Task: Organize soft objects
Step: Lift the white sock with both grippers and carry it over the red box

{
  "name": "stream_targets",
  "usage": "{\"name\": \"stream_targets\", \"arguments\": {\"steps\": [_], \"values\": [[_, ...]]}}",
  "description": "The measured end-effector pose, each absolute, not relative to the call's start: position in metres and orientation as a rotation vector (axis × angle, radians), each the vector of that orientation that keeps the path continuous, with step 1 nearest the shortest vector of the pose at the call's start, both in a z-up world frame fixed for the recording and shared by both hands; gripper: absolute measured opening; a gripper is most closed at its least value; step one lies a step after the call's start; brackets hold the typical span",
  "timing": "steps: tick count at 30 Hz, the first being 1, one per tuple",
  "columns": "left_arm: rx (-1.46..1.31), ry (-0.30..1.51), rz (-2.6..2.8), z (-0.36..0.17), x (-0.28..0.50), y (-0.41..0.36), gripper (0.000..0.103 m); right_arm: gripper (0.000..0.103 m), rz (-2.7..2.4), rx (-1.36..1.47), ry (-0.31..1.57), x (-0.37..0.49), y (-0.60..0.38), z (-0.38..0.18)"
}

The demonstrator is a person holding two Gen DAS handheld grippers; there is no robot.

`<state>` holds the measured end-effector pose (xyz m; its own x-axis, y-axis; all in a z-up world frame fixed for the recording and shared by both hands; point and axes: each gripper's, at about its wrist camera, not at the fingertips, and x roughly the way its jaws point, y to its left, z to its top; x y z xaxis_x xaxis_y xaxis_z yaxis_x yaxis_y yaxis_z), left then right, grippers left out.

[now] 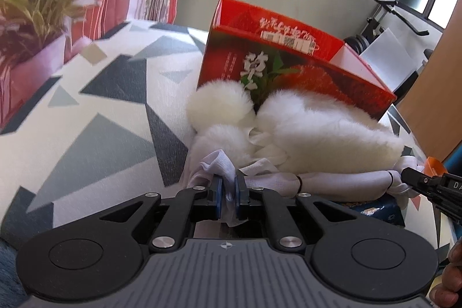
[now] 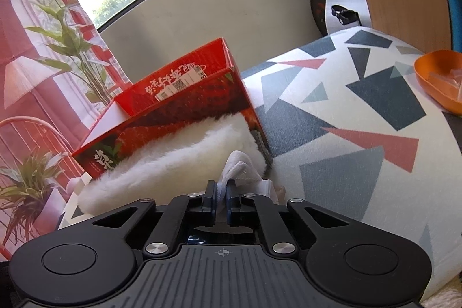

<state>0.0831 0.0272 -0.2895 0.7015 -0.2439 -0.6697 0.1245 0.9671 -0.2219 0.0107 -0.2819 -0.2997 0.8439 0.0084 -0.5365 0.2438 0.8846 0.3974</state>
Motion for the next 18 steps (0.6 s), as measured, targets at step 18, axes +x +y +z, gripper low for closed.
{"name": "stream_targets", "arguments": {"steps": [18], "values": [[-0.146,0.599,-0.207,-0.249,0.064,0.033,0.009,0.006,-0.07,0.355,0.465,0.0,-0.266,-0.252]]}}
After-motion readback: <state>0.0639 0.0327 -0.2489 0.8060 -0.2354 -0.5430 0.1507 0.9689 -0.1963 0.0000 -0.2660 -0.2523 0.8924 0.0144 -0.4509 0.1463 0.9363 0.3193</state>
